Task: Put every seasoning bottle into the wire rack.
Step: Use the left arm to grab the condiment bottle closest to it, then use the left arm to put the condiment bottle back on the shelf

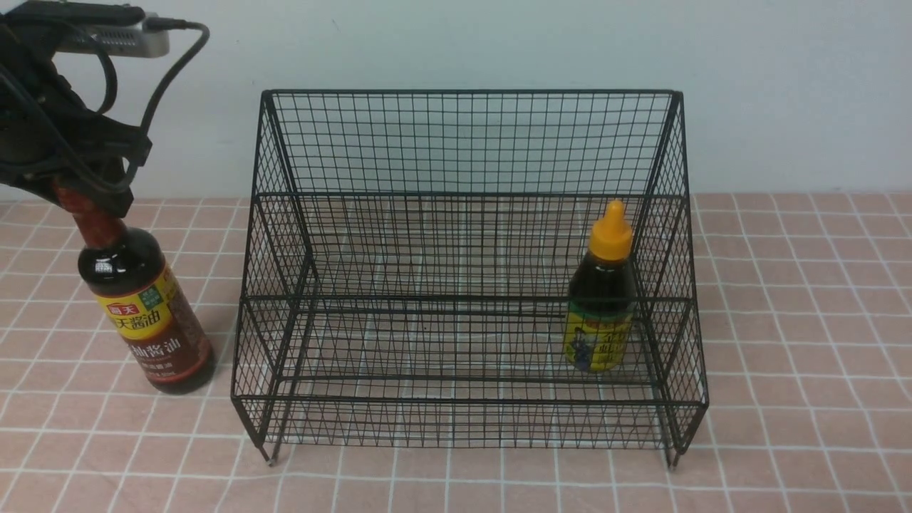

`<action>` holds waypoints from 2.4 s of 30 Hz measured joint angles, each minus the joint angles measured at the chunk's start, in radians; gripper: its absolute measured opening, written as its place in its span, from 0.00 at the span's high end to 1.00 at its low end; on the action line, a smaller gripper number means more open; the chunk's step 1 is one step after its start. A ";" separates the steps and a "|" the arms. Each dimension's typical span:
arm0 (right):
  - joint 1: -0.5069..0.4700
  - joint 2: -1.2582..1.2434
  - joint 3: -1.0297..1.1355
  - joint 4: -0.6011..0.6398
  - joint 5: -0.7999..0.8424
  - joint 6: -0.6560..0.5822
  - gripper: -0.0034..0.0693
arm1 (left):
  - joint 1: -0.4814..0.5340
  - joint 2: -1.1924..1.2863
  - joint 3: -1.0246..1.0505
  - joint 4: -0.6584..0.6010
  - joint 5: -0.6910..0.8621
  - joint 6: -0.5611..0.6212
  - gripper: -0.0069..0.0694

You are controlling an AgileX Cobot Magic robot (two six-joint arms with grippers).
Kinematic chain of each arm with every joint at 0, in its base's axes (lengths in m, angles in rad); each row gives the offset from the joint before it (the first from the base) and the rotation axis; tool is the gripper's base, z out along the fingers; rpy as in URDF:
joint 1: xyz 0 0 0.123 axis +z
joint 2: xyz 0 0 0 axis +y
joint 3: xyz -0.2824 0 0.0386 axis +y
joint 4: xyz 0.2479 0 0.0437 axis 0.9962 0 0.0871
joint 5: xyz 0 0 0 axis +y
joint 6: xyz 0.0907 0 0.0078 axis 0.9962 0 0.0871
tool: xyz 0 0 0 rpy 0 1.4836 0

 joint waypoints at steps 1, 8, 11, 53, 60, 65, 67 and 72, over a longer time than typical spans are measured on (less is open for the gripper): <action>0.000 0.000 0.000 0.000 0.000 0.000 0.97 | -0.001 -0.001 -0.002 0.001 0.001 -0.002 0.55; 0.000 0.000 0.000 0.000 0.000 0.000 0.97 | -0.047 -0.050 -0.081 0.033 0.030 -0.002 0.55; 0.000 0.000 0.000 0.000 0.000 0.000 0.97 | -0.070 -0.082 -0.126 0.039 0.033 -0.002 0.55; 0.000 0.000 0.000 0.000 0.000 0.000 0.97 | -0.378 -0.044 -0.495 0.002 -0.160 -0.055 0.56; 0.000 0.000 0.000 0.000 0.000 0.000 0.97 | -0.378 -0.009 -0.495 0.010 -0.265 -0.054 0.56; 0.000 0.000 0.000 0.000 0.000 0.000 0.97 | -0.378 0.030 -0.494 0.009 -0.279 -0.054 0.56; 0.000 0.000 0.000 0.000 0.000 0.000 0.97 | -0.378 0.047 -0.494 0.009 -0.269 -0.054 0.56; 0.000 0.000 0.000 0.000 0.000 0.000 0.97 | -0.378 0.091 -0.492 0.009 -0.231 -0.054 0.56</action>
